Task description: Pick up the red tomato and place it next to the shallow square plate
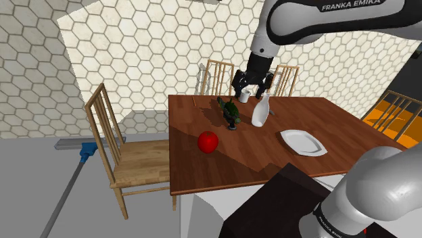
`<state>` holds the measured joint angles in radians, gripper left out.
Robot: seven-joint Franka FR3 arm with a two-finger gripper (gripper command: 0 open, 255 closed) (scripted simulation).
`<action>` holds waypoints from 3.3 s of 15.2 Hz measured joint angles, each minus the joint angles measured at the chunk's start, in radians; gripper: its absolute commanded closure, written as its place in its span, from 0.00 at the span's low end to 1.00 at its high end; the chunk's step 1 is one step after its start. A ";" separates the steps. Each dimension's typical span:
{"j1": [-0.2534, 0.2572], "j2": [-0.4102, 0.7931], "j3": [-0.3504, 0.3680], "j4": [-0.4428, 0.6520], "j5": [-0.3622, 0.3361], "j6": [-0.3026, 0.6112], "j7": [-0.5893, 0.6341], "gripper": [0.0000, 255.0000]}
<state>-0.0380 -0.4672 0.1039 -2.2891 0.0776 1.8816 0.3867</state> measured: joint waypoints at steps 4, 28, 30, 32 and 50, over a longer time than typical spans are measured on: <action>-0.018 0.148 0.018 0.035 -0.008 0.089 0.065 0.00; -0.026 0.951 -0.001 0.454 -0.081 0.343 0.402 0.00; -0.025 0.968 -0.002 0.450 -0.083 0.363 0.402 0.00; -0.024 0.984 -0.003 0.446 -0.084 0.383 0.403 0.00; -0.023 0.984 -0.002 0.443 -0.084 0.387 0.404 1.00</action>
<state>-0.0613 0.5168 0.1014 -1.8464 -0.0067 2.2690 0.7904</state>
